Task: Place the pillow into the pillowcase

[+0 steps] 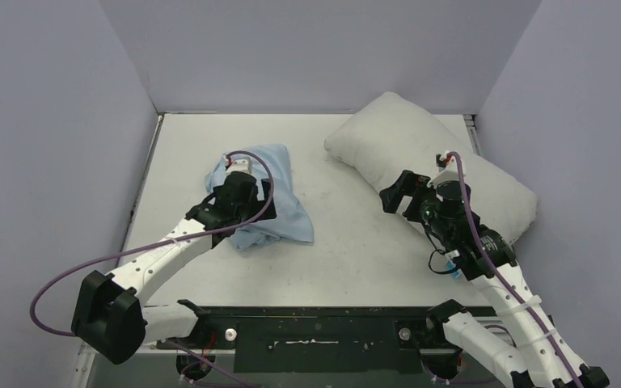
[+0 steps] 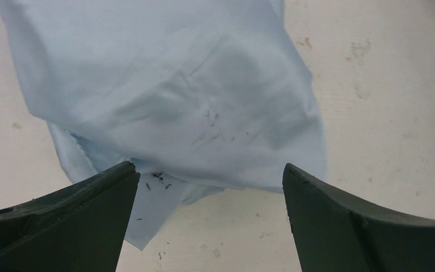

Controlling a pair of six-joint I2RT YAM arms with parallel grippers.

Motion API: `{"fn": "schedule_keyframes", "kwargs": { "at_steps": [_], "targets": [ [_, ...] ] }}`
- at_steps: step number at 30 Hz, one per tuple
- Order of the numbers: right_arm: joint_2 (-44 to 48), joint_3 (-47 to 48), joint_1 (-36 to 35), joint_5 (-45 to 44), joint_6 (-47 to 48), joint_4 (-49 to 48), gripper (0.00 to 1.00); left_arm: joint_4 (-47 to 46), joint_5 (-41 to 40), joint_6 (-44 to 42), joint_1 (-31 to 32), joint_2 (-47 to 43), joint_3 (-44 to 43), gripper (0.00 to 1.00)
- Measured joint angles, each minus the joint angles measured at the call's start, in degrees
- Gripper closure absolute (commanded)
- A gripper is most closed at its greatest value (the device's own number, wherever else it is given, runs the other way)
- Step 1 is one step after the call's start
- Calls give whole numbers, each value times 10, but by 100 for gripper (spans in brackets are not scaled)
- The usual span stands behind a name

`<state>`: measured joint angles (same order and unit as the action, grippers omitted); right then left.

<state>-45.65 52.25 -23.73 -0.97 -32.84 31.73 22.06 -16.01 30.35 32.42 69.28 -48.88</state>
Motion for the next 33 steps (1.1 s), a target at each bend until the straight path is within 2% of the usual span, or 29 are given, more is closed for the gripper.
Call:
{"fn": "schedule_keyframes", "kwargs": {
  "at_steps": [9, 16, 18, 19, 21, 22, 24, 28, 33],
  "targets": [
    [45, -24, 0, 37, 7, -32, 0, 17, -2, 97, -159, 32, 35, 3],
    [7, -27, 0, 82, -9, -64, 3, 2, 50, 130, -182, 52, 78, 7],
    [-15, -27, 0, 90, -19, -66, 3, -14, 71, 137, -181, 66, 78, 17],
    [-29, -28, 0, 94, -25, -66, 4, -21, 80, 141, -181, 69, 80, 27],
    [-49, -35, 0, 101, -35, -68, 4, -43, 102, 148, -181, 73, 89, 59],
    [-56, -39, 0, 105, -40, -68, 5, -54, 115, 152, -180, 73, 95, 70],
    [-64, -43, -3, 111, -49, -68, 5, -81, 146, 158, -179, 73, 112, 78],
    [-72, -44, -12, 118, -70, -74, 6, -111, 198, 165, -167, 72, 134, 78],
    [-92, -51, -34, 119, -98, -98, 8, -159, 283, 178, -143, 57, 149, 57]
  ]
}}
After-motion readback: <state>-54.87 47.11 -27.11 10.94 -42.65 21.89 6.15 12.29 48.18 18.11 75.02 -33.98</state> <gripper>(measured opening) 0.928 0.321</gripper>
